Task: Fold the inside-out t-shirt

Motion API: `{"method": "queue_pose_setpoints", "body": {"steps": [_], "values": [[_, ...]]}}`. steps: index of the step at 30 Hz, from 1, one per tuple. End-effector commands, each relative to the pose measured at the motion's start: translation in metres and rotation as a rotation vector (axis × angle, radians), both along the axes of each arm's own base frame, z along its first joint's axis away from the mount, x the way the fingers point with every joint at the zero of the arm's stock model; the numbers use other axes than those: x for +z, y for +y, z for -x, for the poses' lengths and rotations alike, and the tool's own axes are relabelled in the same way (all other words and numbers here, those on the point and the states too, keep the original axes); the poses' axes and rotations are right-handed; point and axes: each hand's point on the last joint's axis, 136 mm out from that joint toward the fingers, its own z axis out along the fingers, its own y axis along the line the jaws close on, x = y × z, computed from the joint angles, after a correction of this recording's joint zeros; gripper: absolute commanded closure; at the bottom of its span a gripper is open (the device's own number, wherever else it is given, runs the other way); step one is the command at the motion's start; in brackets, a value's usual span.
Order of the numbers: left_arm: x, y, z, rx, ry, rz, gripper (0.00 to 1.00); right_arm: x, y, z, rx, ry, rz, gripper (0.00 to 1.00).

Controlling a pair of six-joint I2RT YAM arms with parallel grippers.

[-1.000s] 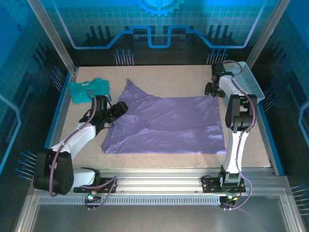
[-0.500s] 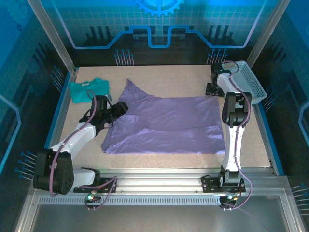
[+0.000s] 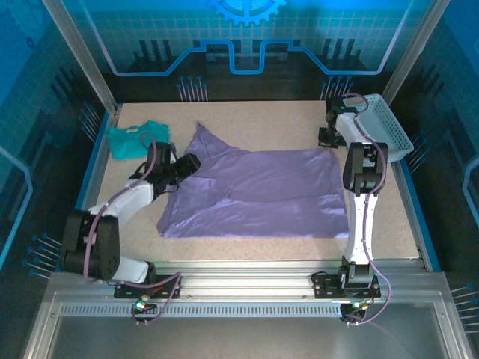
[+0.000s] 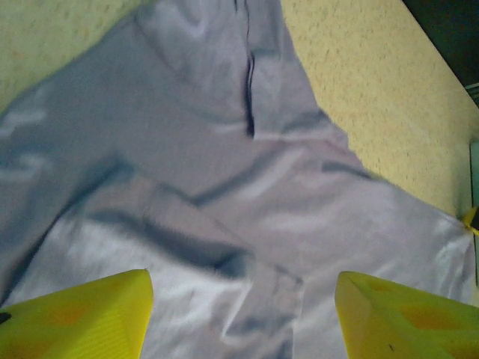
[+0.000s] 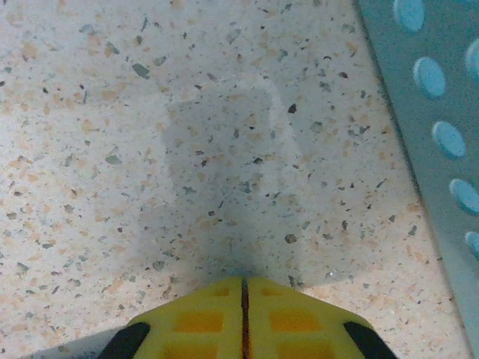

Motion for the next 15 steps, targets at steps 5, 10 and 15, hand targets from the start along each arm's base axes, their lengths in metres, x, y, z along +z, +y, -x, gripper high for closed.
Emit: {"method": "queue_pose_setpoints", "body": {"steps": [5,10,15], "values": [[0.009,0.012,-0.11,-0.002,-0.062,-0.105,0.36,0.01,-0.007,-0.002,0.032,-0.033,0.017,0.98],[-0.003,0.02,-0.164,-0.01,-0.023,-0.17,0.36,0.013,-0.003,-0.005,0.051,-0.04,0.017,0.98],[-0.019,0.022,-0.201,-0.02,0.018,-0.216,0.36,0.016,0.0,-0.01,0.063,-0.052,0.006,0.99]]}}
